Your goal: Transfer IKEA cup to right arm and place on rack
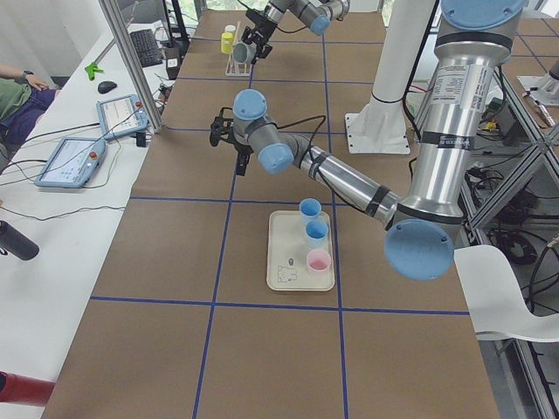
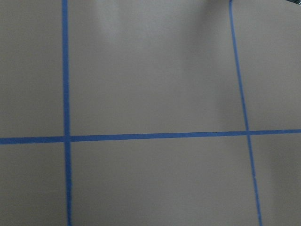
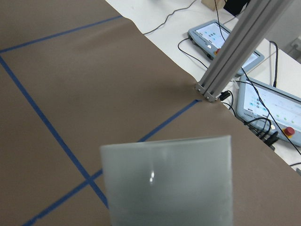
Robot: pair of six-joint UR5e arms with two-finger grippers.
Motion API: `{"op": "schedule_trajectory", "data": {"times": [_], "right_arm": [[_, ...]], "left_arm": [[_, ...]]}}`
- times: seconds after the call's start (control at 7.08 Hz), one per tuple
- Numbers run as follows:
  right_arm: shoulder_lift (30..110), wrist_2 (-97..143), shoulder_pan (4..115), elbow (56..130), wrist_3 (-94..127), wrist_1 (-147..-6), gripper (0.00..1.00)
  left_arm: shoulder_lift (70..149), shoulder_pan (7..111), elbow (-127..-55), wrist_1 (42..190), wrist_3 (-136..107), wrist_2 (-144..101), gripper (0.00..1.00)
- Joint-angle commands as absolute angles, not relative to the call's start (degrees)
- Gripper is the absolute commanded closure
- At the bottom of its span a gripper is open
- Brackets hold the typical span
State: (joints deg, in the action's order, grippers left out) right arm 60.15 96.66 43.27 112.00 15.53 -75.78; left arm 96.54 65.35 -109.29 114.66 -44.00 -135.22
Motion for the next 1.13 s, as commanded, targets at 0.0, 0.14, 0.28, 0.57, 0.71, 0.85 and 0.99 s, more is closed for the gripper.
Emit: {"op": "schedule_trajectory", "data": {"times": [0.0,0.14,0.28,0.57,0.71,0.85,0.99], "right_arm": [[59.85,104.75,51.65,111.89,4.21,-83.73,0.58],[59.77,105.11,54.03,111.88,-4.57,-88.81,0.58],[59.77,104.86,56.40,111.62,-10.49,-92.86,0.59],[59.85,102.06,59.49,110.14,-22.35,-98.68,0.59],[59.85,98.47,60.20,108.04,-30.16,-100.44,0.60],[59.77,93.74,60.21,106.10,-36.76,-101.50,0.62],[59.85,88.73,60.21,104.34,-43.44,-101.51,0.68]], "left_arm": [[89.42,69.77,-108.99,114.43,-28.46,-135.35,0.00],[88.34,71.87,-108.81,113.56,-25.00,-136.57,0.00],[87.72,73.90,-108.72,113.29,-23.83,-140.06,0.00],[86.31,77.60,-108.63,113.64,-22.08,-145.01,0.00],[85.35,78.13,-108.55,113.38,-20.06,-145.11,0.00],[84.99,78.22,-108.54,113.47,-20.04,-145.19,0.00],[84.82,78.22,-108.63,113.55,-20.04,-145.20,0.00]]}}
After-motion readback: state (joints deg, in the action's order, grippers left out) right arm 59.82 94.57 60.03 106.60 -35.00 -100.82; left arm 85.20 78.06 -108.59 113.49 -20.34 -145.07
